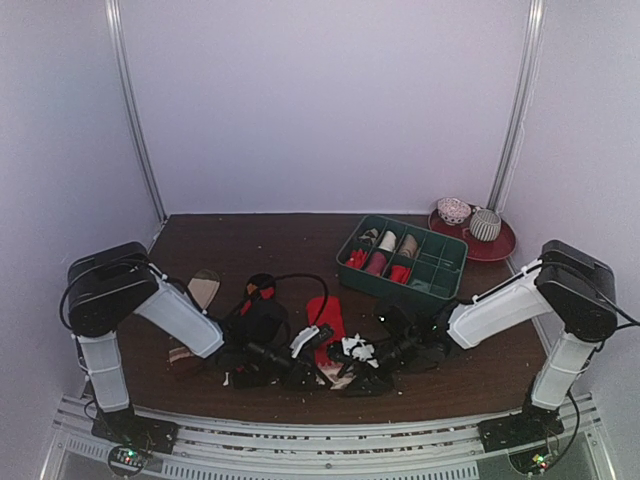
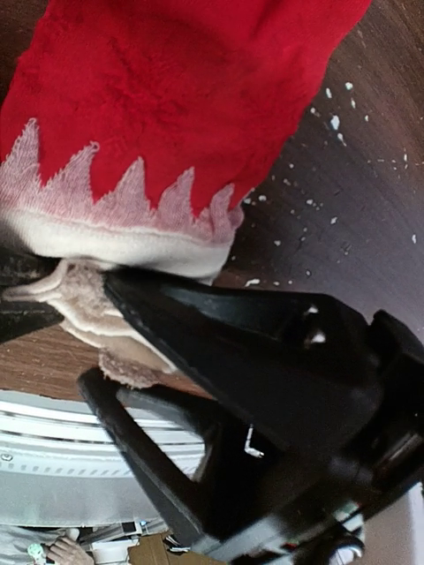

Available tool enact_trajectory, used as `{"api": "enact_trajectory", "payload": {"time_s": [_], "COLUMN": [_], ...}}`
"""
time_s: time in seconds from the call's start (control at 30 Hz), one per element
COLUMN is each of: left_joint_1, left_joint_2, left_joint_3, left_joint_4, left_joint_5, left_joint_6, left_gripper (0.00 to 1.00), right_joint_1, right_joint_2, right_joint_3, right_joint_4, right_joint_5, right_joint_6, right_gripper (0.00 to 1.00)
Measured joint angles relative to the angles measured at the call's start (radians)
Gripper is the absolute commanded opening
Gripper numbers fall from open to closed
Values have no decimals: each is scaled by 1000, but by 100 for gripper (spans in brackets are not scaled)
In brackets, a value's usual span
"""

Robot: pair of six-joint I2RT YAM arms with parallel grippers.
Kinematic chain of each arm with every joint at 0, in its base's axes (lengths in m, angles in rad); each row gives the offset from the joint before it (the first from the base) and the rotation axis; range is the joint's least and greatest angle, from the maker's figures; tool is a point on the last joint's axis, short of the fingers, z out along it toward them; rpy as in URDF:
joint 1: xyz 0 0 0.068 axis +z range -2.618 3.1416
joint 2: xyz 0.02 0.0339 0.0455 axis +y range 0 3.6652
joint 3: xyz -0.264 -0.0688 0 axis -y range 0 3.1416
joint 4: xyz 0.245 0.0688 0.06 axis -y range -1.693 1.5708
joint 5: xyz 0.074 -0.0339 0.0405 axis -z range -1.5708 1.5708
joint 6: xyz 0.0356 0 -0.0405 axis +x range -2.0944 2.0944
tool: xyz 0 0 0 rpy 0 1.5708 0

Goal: Roll the socks
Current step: Roll a pair of socks at the center of the board.

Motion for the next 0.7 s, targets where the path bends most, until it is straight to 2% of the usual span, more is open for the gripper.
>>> {"api": "enact_trajectory", "payload": {"time_s": [0.1, 0.17, 0.23, 0.3, 0.4, 0.5, 0.57, 0.7], "left_joint_1": [0, 0, 0, 0, -3, 2, 4, -4], "left_joint_2": [1, 1, -1, -14, -72, -181, -317, -450], "left_joint_3": [0, 0, 0, 0, -15, -52, -108, -184], "left_joint_4": [0, 0, -3, -17, -72, -143, -177, -114], "left_joint_5": [5, 6, 4, -9, -79, -195, -303, -401], "left_joint_6": [0, 0, 2, 16, 53, 94, 151, 235], "left_gripper": [0, 0, 0, 19, 38, 44, 47, 50], "right_joint_1": [3, 3, 1, -7, -31, -62, -97, -159], "right_joint_2": [16, 27, 40, 48, 72, 93, 120, 187], "right_joint_3": [10, 27, 46, 61, 79, 81, 97, 147], "right_joint_4": [0, -8, -24, -41, -40, -36, -46, -70], "right_joint_5": [24, 39, 46, 41, -15, -82, -150, -288], "right_joint_6": [-2, 11, 33, 68, 153, 261, 353, 571], "right_gripper": [17, 10, 8, 8, 7, 7, 6, 4]}}
